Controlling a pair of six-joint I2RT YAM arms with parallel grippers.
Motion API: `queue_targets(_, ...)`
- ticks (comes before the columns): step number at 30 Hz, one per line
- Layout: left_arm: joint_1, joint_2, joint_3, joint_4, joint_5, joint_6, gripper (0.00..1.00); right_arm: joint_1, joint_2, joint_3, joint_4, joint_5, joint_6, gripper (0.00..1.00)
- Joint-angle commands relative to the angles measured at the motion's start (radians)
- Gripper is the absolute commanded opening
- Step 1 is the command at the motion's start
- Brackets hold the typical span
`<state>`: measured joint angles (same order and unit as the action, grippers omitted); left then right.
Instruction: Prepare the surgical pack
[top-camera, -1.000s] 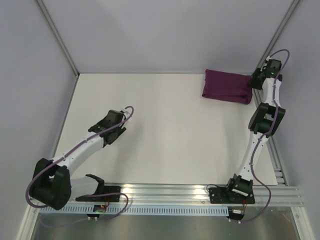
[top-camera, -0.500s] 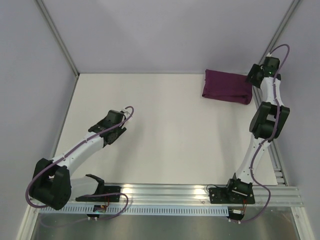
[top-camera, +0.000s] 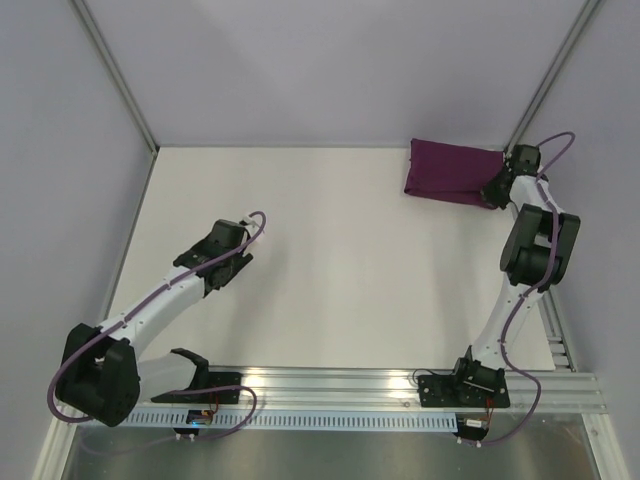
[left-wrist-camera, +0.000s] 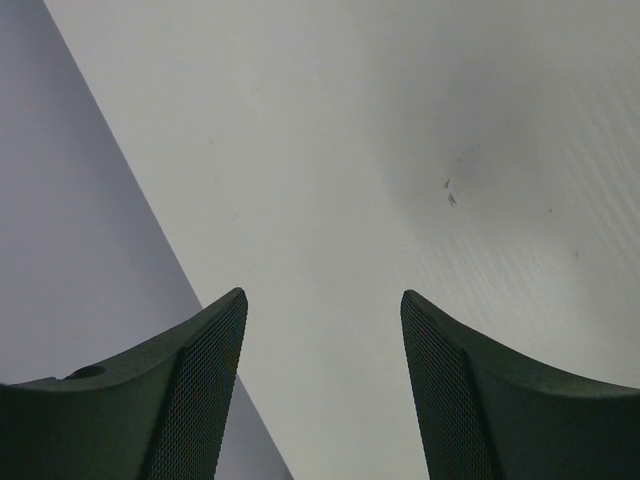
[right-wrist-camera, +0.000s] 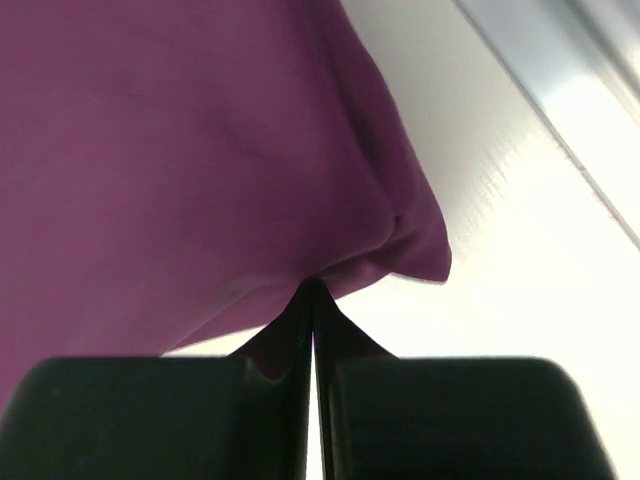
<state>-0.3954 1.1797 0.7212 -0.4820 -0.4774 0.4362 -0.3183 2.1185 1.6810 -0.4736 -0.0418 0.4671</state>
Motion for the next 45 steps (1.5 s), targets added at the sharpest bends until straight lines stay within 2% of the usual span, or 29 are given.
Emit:
queue_targets(1, 0.006, -0.029, -0.008, 0.003, 0.005, 0.006, 0.72, -0.007, 0.075, 0.032, 0.009, -0.046, 0.129, 0.0)
queue_targets(8, 0.006, -0.032, -0.012, 0.01, 0.003, 0.01, 0.72, -0.016, 0.176, 0.144, -0.017, 0.023, 0.202, 0.0)
queue_targets(15, 0.006, -0.026, -0.017, 0.008, 0.01, 0.012, 0.72, -0.028, 0.261, 0.316, -0.131, -0.009, 0.153, 0.0)
queue_targets(18, 0.006, -0.019, -0.016, 0.01, 0.01, 0.013, 0.72, -0.028, 0.14, 0.16, -0.061, -0.004, 0.145, 0.01)
queue_targets(19, 0.006, -0.017, -0.016, 0.011, 0.011, 0.013, 0.72, -0.028, 0.03, 0.019, -0.013, 0.003, 0.151, 0.0)
queue_targets(20, 0.006, -0.018, -0.016, 0.008, 0.013, 0.013, 0.72, -0.031, -0.018, -0.038, 0.074, 0.016, 0.16, 0.0)
queue_targets(22, 0.006, -0.02, -0.014, 0.005, 0.019, 0.01, 0.72, -0.034, -0.099, -0.116, 0.124, 0.026, 0.168, 0.01)
queue_targets(25, 0.006, -0.02, -0.011, -0.001, 0.023, 0.009, 0.72, -0.038, -0.166, -0.055, 0.147, -0.002, 0.17, 0.0)
queue_targets(30, 0.006, -0.023, -0.009, -0.004, 0.02, 0.006, 0.72, -0.038, -0.068, 0.118, 0.171, -0.001, 0.217, 0.0)
queue_targets(36, 0.006, -0.02, -0.012, -0.003, 0.016, 0.009, 0.72, -0.056, 0.162, 0.363, 0.012, 0.005, 0.297, 0.01)
queue_targets(38, 0.006, -0.017, -0.012, -0.001, 0.016, 0.01, 0.72, -0.056, 0.181, 0.35, -0.017, -0.01, 0.304, 0.0)
queue_targets(42, 0.006, -0.011, -0.012, 0.002, 0.019, 0.012, 0.72, -0.056, 0.144, 0.148, 0.061, -0.018, 0.317, 0.0)
queue_targets(45, 0.006, -0.014, -0.012, 0.0, 0.02, 0.01, 0.72, -0.056, 0.138, 0.115, 0.058, -0.003, 0.288, 0.01)
